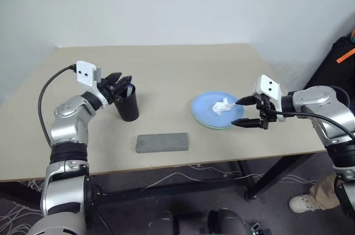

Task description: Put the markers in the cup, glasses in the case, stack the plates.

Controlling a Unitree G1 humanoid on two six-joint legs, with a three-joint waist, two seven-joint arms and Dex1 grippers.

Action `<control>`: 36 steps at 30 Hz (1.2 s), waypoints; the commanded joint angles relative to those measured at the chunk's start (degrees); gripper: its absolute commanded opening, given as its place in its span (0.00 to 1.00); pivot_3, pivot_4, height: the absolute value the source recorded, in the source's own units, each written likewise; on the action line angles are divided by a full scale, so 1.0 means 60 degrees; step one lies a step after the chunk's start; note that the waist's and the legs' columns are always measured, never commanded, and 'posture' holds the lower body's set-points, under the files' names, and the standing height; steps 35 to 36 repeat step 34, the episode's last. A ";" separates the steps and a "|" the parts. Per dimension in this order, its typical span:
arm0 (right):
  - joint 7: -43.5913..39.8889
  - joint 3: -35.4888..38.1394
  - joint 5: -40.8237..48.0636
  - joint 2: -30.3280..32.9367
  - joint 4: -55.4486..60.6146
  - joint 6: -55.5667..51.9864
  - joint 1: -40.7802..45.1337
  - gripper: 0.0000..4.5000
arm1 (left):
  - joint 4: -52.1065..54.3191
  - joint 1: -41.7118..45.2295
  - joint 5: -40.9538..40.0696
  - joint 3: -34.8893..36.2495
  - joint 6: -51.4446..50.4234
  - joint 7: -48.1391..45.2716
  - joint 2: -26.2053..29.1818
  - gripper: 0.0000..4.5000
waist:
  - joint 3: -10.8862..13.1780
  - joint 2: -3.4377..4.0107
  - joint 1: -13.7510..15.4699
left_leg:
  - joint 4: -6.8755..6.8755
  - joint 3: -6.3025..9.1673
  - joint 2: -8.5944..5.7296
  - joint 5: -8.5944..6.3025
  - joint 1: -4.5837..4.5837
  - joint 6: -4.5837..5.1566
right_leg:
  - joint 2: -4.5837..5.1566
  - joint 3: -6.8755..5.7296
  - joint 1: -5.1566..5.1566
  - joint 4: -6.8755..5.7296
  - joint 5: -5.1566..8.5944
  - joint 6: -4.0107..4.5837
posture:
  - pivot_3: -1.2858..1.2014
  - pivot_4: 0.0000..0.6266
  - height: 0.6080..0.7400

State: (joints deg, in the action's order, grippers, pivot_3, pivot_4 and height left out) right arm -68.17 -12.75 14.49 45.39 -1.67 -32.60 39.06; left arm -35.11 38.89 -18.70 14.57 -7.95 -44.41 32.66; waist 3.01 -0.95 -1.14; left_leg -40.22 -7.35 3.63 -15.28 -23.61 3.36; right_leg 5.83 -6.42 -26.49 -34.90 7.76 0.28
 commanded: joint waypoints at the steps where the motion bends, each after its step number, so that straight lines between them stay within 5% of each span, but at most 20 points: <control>1: -0.0043 0.0373 0.0009 0.0092 -0.0003 0.0186 0.0338 0.90 | 0.0193 0.0049 0.0021 0.0137 0.0280 0.0085 0.0145 0.74 | 0.0000 0.0000 0.0001 | 0.0000 0.0000 0.0000 0.0000 0.0000 0.0000 | 0.0000 0.0000 0.0000 0.0000 0.0000 0.0000 | 0.52 0.00 0.98; 5: -0.0027 0.0334 -0.0001 0.0052 -0.0036 0.0203 0.0369 0.90 | 0.0325 0.0045 -0.0023 0.0182 0.0292 0.0112 0.0224 0.99 | 0.0000 0.0000 0.0000 | 0.0000 -0.0001 0.0000 0.0000 0.0000 0.0000 | 0.0000 0.0000 0.0000 0.0000 0.0000 0.0000 | 0.52 0.00 0.98; 11: -0.0109 0.0457 0.0095 0.0219 0.0109 0.0158 0.0218 0.90 | 0.1555 -0.0412 -0.0571 0.0424 -0.0646 -0.0513 0.0923 0.99 | 0.0000 0.0000 -0.0004 | 0.0000 0.0000 0.0000 0.0000 -0.0001 -0.0001 | 0.0000 0.0000 -0.0003 0.0000 0.0000 0.0000 | 0.52 0.00 0.98; 21: -0.0023 0.1383 0.0181 0.0872 -0.0360 0.0219 -0.0296 0.90 | 0.4917 -0.4394 -0.2528 0.2566 -0.3471 -0.3167 0.3978 0.99 | 0.0020 0.0038 -0.0038 | 0.0023 -0.0012 0.0037 -0.0008 0.0004 -0.0012 | 0.0008 0.0009 -0.0031 0.0009 0.0005 0.0006 | 0.52 0.00 0.98; 27: 0.0091 0.2012 0.0496 0.1112 0.0112 -0.0004 -0.1021 0.90 | 0.6268 -0.6195 -0.3132 0.4016 -0.4382 -0.2789 0.3802 0.99 | 0.0025 0.0049 0.0076 | 0.0024 0.0000 0.0069 -0.0008 -0.0002 -0.0012 | 0.0020 -0.0002 -0.0049 0.0015 0.0006 0.0008 | 0.52 0.00 0.98; 36: 0.0385 0.1828 0.0612 0.0812 0.0627 -0.0422 -0.1271 0.90 | 0.7616 -0.7304 -0.3713 0.4379 -0.5202 -0.2042 0.3058 0.99 | 0.0024 0.0074 0.0008 | 0.0041 -0.0020 0.0084 -0.0007 -0.0001 -0.0020 | 0.0014 -0.0002 -0.0066 0.0012 0.0006 0.0008 | 0.52 0.00 0.98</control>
